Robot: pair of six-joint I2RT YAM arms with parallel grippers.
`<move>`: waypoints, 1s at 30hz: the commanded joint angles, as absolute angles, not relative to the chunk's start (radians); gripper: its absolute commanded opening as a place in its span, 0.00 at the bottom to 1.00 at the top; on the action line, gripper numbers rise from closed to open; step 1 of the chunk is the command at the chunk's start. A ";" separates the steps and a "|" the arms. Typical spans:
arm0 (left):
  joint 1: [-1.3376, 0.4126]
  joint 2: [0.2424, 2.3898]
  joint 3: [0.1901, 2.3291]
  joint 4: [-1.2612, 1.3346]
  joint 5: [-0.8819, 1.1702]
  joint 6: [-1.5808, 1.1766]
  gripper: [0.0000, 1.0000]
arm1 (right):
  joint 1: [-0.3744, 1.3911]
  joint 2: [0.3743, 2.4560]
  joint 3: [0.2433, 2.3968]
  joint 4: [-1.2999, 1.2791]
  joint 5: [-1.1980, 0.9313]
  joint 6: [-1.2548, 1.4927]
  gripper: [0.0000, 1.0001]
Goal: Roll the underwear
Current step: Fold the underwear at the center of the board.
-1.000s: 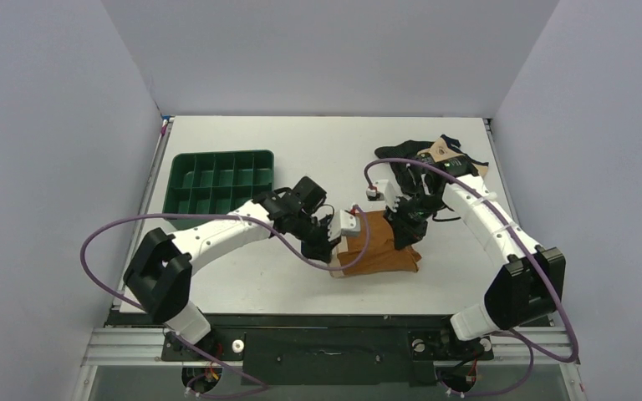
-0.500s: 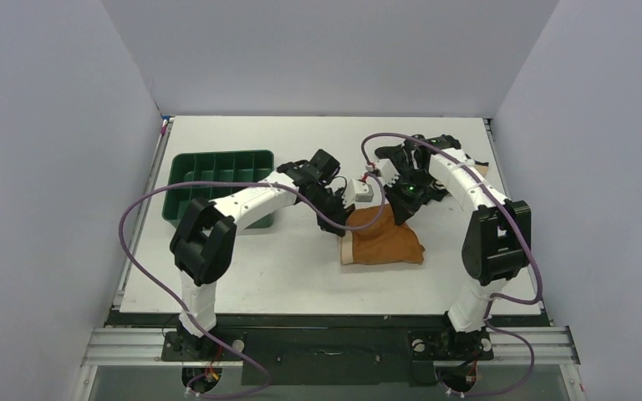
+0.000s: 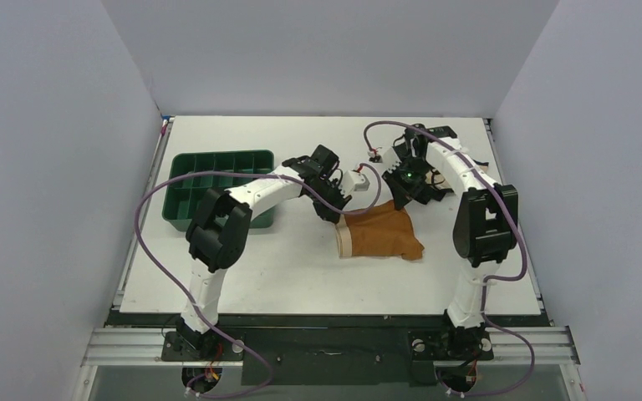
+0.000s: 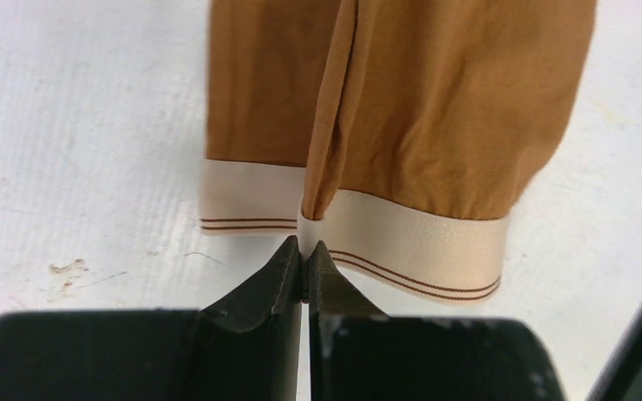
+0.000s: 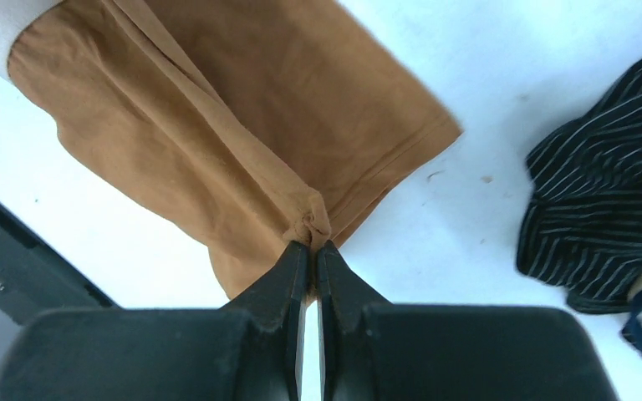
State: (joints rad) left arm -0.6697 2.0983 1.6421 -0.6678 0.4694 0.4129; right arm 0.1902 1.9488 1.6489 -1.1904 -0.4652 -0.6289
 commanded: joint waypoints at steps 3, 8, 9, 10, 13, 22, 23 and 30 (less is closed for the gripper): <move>-0.653 2.133 1.691 -0.577 0.339 0.366 0.00 | 0.187 2.053 1.783 -1.157 -0.394 -0.622 0.00; -0.653 2.164 1.703 -0.561 0.286 0.355 0.00 | 0.187 2.126 1.826 -1.148 -0.358 -0.623 0.01; -0.653 2.166 1.705 -0.558 0.273 0.352 0.00 | 0.187 2.131 1.826 -1.138 -0.352 -0.619 0.04; -0.653 2.170 1.705 -0.554 0.265 0.348 0.00 | 0.187 2.138 1.825 -1.132 -0.342 -0.617 0.05; -0.655 2.178 1.709 -0.539 0.234 0.340 0.00 | 0.191 2.149 1.825 -1.107 -0.327 -0.604 0.11; -0.655 2.141 1.685 -0.500 0.202 0.280 0.63 | 0.192 2.068 1.772 -1.054 -0.290 -0.547 0.42; -0.654 2.134 1.681 -0.497 0.203 0.277 0.69 | 0.193 2.052 1.764 -1.049 -0.293 -0.540 0.44; -0.647 2.017 1.599 -0.429 0.189 0.237 0.98 | 0.191 1.851 1.577 -0.995 -0.329 -0.499 0.47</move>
State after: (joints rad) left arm -0.6579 2.1532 1.6382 -0.5110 0.2047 0.2745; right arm 0.1913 2.0224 1.6608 -1.0424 -0.3183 -0.5396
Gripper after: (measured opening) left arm 0.970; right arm 0.464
